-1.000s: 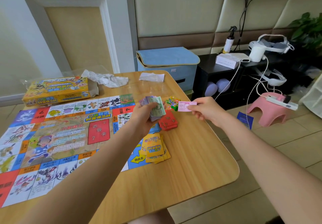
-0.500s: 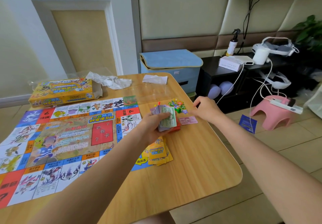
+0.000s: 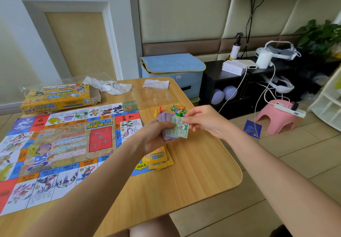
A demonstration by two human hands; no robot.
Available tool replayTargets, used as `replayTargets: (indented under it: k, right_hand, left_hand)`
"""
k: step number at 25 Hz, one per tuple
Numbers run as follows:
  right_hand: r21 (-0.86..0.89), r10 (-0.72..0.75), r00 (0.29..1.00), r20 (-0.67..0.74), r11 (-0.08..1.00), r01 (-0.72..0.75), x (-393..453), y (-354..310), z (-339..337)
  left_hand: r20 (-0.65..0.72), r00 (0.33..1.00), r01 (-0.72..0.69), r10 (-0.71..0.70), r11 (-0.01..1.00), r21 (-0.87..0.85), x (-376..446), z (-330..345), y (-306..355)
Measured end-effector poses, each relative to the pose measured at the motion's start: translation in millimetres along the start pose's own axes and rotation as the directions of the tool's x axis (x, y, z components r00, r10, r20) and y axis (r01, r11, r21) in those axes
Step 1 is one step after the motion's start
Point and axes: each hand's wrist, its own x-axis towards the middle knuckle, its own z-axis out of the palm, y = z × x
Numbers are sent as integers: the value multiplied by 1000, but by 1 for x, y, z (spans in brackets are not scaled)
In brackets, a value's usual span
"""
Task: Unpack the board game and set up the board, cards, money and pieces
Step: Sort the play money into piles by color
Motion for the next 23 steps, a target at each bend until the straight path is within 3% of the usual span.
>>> replayTargets:
  k: [3,7,12,17,20,23]
  right_hand:
    - [59,-31,999,37,998,29,-8,0,1]
    - [7,-29,997,68,1000,29,-15,-4,-2]
    - [54,59,981,-187,997,-50,-11,10,-17]
    - [-362,118,926,-359,897,-255,-7,41,-14]
    - [-667,23,932,-361,693,-275,-6,43,-5]
    - [-789,-39,935,-353,550,-275,-11,36,-5]
  left_hand:
    - [-37,998,-38,43,992,117,-4,-1,-1]
    - [-53,998,-23,34,981,194,-4,-3,1]
    - [-55,997,-54,54,999,-5,-6,-2,2]
    - [-132,987,-86,92,995,50,-7,-7,-4]
    - [-111,989,-87,95,993,78,-6,-4,-3]
    - [-82,992,-88,95,992,87,-4,-3,-4]
